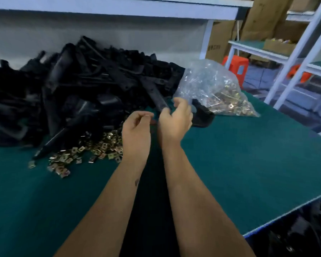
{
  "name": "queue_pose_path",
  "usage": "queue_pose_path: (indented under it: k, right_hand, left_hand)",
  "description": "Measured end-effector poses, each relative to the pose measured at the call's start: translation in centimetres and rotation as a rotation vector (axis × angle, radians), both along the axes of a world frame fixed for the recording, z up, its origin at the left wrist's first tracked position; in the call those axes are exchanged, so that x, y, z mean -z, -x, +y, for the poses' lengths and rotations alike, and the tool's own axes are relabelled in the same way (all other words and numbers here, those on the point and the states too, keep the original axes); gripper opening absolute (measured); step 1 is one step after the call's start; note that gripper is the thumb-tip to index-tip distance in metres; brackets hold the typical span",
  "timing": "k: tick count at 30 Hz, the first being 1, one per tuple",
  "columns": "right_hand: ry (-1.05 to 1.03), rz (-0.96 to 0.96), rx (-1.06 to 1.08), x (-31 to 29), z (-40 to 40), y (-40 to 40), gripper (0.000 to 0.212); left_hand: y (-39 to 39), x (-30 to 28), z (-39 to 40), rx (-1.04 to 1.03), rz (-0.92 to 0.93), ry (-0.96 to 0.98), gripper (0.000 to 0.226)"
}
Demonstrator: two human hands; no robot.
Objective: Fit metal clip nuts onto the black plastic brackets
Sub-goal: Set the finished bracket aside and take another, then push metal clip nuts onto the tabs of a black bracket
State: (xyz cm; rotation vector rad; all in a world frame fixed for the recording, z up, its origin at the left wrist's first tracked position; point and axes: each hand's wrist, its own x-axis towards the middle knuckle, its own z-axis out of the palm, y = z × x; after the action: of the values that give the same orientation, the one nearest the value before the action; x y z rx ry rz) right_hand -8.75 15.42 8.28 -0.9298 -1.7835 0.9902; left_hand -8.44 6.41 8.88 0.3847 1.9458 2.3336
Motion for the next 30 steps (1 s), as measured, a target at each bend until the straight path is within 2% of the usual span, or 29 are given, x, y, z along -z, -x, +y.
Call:
queue_pose_path:
  k: [3, 8, 12, 16, 21, 24, 27, 30]
  right_hand:
    - [-0.088, -0.068, 0.089, 0.3, -1.1, 1.4, 0.044]
    - [-0.158, -0.32, -0.028, 1.1, 0.5, 2.8, 0.057]
    - [-0.247, -0.455, 0.021, 1.5, 0.5, 3.3, 0.043]
    - [-0.314, -0.398, 0.06, 1.7, 0.3, 3.2, 0.025]
    - [-0.135, -0.112, 0.128, 1.6, -0.8, 2.5, 0.022]
    - [-0.166, 0.104, 0.044, 1.4, -2.1, 1.9, 0.019]
    - [-0.211, 0.13, -0.144, 1.4, -3.1, 1.6, 0.01]
    - [-0.317, 0.117, -0.229, 1.5, -3.3, 1.4, 0.013]
  left_hand:
    - [2.5, 1.0, -3.3, -0.086, 0.017, 0.078, 0.026]
    - [3.8, 2.4, -5.5, -0.139, -0.01, 0.064, 0.026]
    - [3.9, 2.5, -5.0, -0.13, -0.013, 0.066, 0.024]
    - [3.9, 2.5, -5.0, -0.134, 0.0, 0.097, 0.024]
    - [3.6, 2.0, -5.4, -0.115, -0.034, 0.026, 0.025]
    - [3.5, 1.3, -6.0, -0.097, -0.064, -0.092, 0.026]
    - [3.8, 0.2, -7.2, -0.012, -0.172, -0.292, 0.026]
    - [4.5, -0.2, -8.9, 0.145, -0.313, -0.536, 0.055]
